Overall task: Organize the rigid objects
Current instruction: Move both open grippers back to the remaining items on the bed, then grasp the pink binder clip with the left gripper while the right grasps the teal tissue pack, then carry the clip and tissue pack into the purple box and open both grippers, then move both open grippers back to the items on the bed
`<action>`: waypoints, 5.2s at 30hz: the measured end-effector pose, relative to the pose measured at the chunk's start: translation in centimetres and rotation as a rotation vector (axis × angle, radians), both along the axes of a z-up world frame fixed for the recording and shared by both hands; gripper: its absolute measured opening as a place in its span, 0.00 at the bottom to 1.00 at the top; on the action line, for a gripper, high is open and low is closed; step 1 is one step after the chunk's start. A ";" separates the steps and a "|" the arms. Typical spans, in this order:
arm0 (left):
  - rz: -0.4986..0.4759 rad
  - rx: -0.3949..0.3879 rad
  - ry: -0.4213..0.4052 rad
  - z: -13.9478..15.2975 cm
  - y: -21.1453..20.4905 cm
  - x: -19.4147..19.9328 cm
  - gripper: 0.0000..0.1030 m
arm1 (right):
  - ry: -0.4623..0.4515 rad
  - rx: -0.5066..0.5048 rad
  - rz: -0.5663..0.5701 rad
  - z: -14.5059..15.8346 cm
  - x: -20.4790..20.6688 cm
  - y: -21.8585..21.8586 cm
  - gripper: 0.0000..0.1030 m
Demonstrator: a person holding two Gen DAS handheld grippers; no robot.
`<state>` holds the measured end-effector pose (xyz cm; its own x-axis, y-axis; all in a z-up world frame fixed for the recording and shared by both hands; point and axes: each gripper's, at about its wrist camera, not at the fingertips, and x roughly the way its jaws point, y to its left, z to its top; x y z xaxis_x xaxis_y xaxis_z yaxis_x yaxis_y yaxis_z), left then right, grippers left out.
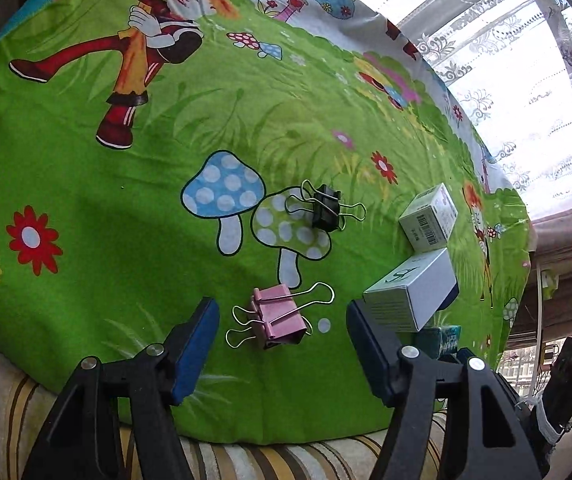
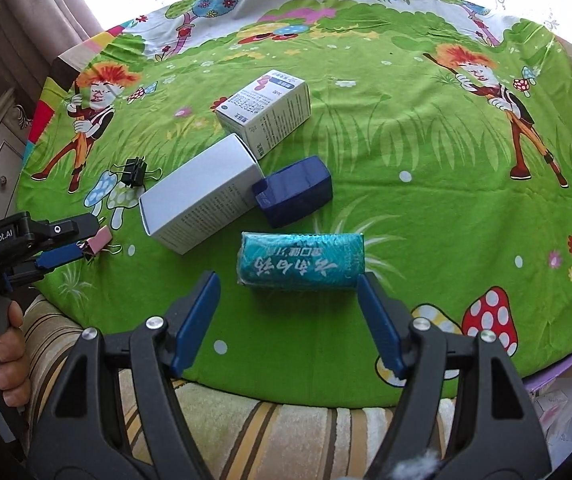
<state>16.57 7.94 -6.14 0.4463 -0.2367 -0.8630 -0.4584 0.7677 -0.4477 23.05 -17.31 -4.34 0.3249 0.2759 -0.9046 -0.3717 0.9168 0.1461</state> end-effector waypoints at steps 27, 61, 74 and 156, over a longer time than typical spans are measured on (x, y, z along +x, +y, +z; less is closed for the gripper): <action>-0.075 0.135 -0.001 0.3 -1.8 0.7 0.37 | -0.042 -0.151 0.127 -0.8 1.1 1.8 0.89; -0.248 0.242 -0.184 6.7 -10.2 -1.0 0.37 | -0.113 -0.031 -0.025 3.0 -2.1 -5.2 0.73; -0.386 0.263 -0.215 8.3 -16.6 -1.9 0.37 | -0.135 0.034 -0.109 5.0 -5.1 -10.2 0.73; -0.688 0.138 -0.350 12.0 -30.7 -1.7 0.50 | -0.253 0.022 -0.534 10.8 -11.2 -31.3 0.84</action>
